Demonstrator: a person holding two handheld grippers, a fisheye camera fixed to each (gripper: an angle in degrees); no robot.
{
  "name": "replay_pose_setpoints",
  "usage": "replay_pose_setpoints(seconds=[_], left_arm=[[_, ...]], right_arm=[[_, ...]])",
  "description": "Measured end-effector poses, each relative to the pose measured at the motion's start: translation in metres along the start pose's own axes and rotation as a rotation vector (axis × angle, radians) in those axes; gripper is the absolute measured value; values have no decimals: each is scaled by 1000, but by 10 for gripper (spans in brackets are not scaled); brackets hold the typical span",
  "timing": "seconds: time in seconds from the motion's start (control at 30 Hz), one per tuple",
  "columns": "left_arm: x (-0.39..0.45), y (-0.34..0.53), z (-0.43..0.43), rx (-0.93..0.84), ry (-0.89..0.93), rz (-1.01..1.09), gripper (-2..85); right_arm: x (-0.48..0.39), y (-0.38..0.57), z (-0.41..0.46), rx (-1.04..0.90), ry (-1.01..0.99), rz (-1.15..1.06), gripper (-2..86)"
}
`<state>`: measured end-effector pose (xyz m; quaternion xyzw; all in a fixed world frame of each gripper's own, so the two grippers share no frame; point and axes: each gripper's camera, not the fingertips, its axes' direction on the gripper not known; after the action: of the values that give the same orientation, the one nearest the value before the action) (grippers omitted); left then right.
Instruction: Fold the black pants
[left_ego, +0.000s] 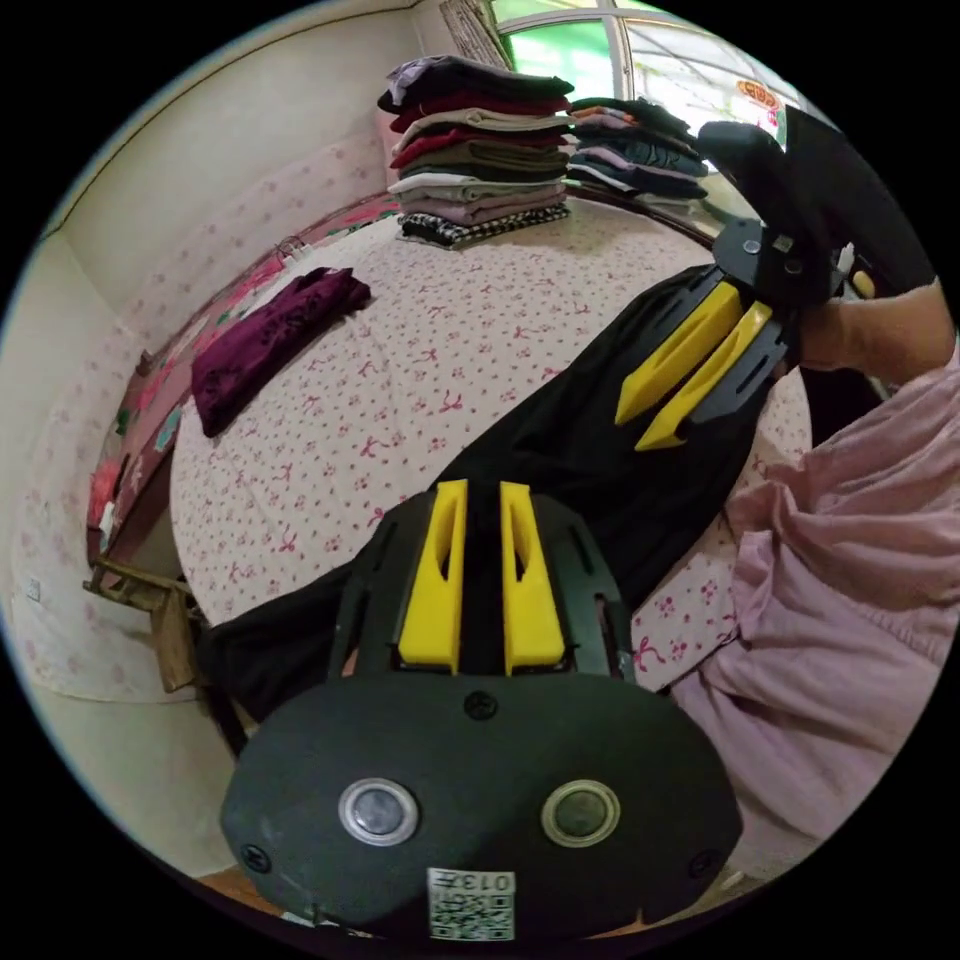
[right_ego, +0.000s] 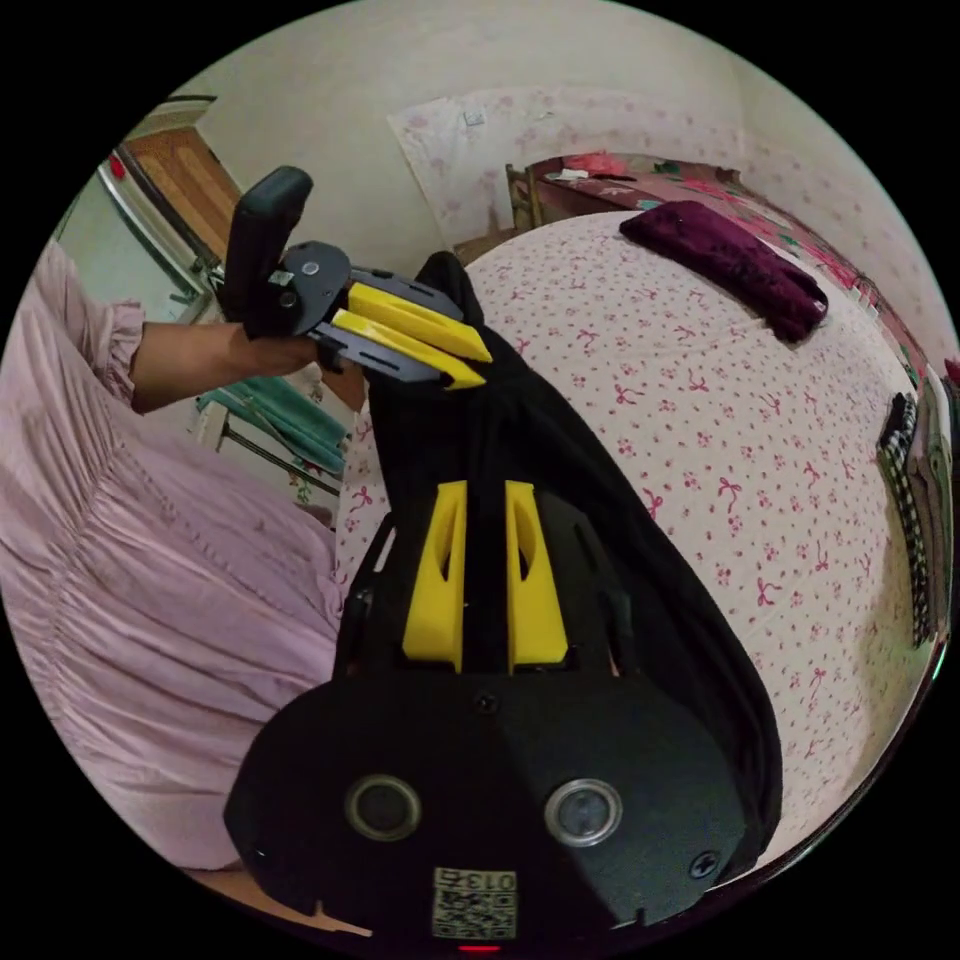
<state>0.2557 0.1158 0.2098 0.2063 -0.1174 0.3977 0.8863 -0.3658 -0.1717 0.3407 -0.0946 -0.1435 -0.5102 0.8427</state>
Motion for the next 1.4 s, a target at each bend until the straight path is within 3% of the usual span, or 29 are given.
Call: replay_pose_setpoints(seconds=[0.2,0.43,0.6,0.87,1.13,1.23,1.33,1.4], left_arm=[[-33,-32,32,-73,243,16,95],[-64,-67,58,-176,246,121,11],[-102,-97,47,-82,239,120,4],[-140,-145,81,-114,221,140,4],[-179,-171,139,-246,361,-13,26],[-200,-166,134,-190,394,-146,44],[-216,-160,111,-77,254,-297,43],[-211,-164,98,-8,265,-288,48]], right_arm=[[51,43,-28,-28,147,192,63],[129,116,-63,-108,397,451,72],[167,141,-74,-133,404,443,78],[210,162,-93,-165,324,356,12],[263,205,-120,-86,135,460,13],[267,241,-157,-31,213,539,18],[261,281,-194,4,296,589,25],[253,301,-210,10,319,576,31]])
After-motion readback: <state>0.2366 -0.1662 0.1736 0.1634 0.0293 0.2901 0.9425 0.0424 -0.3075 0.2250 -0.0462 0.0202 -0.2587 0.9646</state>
